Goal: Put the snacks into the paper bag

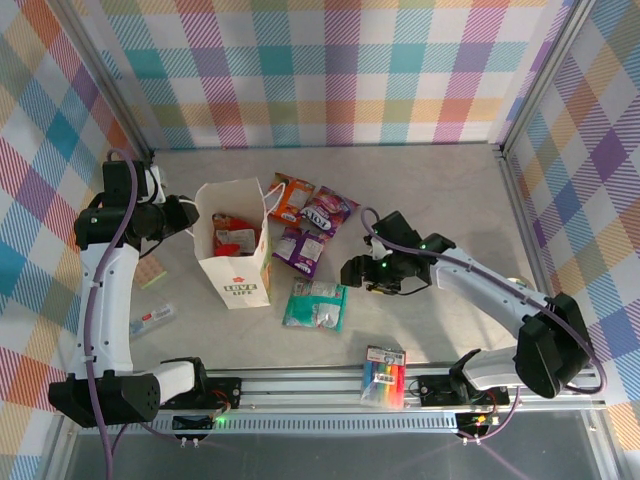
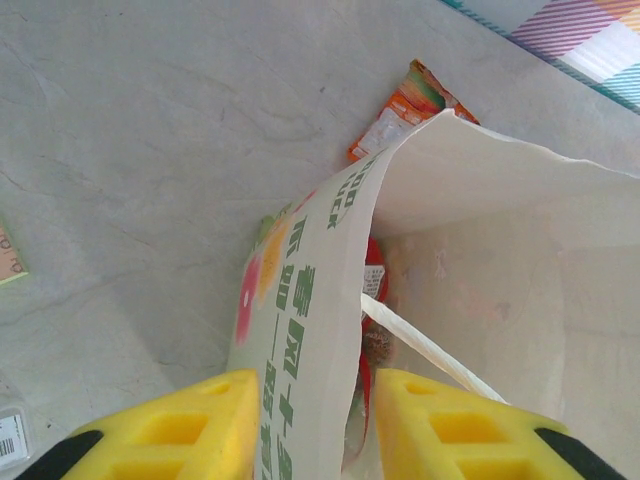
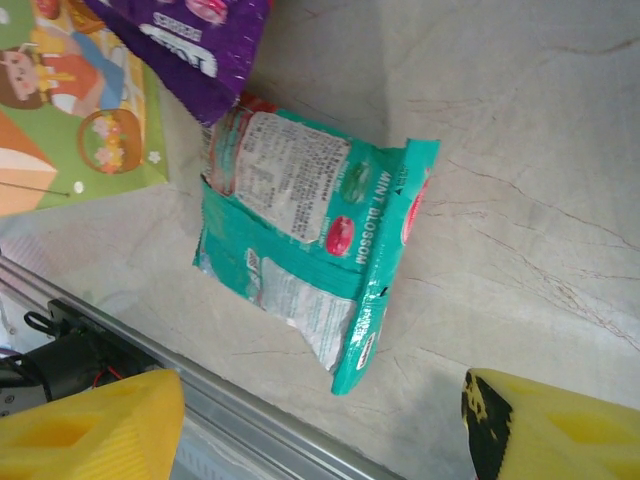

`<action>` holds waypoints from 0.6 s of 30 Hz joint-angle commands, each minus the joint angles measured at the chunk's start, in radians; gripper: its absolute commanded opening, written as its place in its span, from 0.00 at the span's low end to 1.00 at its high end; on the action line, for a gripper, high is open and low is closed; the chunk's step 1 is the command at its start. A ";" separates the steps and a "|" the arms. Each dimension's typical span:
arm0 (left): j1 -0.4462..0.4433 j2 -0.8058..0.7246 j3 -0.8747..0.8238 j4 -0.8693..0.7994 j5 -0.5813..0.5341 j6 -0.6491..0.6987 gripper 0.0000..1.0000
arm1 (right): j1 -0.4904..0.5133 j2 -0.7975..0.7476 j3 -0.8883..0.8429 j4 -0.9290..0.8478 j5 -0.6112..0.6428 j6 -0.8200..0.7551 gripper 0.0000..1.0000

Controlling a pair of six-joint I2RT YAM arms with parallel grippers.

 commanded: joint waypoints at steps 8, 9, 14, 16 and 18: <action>-0.009 -0.027 -0.020 0.008 0.010 0.006 0.36 | -0.003 0.035 -0.092 0.151 -0.063 0.055 0.75; -0.009 -0.031 -0.023 0.008 0.009 0.006 0.36 | -0.003 0.036 -0.102 0.162 -0.067 0.059 0.75; -0.009 -0.038 -0.043 0.020 0.006 0.000 0.37 | -0.003 0.060 -0.126 0.182 -0.074 0.063 0.76; -0.010 -0.035 -0.048 0.020 0.016 -0.003 0.37 | -0.003 0.076 -0.135 0.205 -0.084 0.066 0.76; -0.010 -0.035 -0.048 0.022 0.018 -0.006 0.37 | -0.001 0.091 -0.141 0.229 -0.096 0.074 0.76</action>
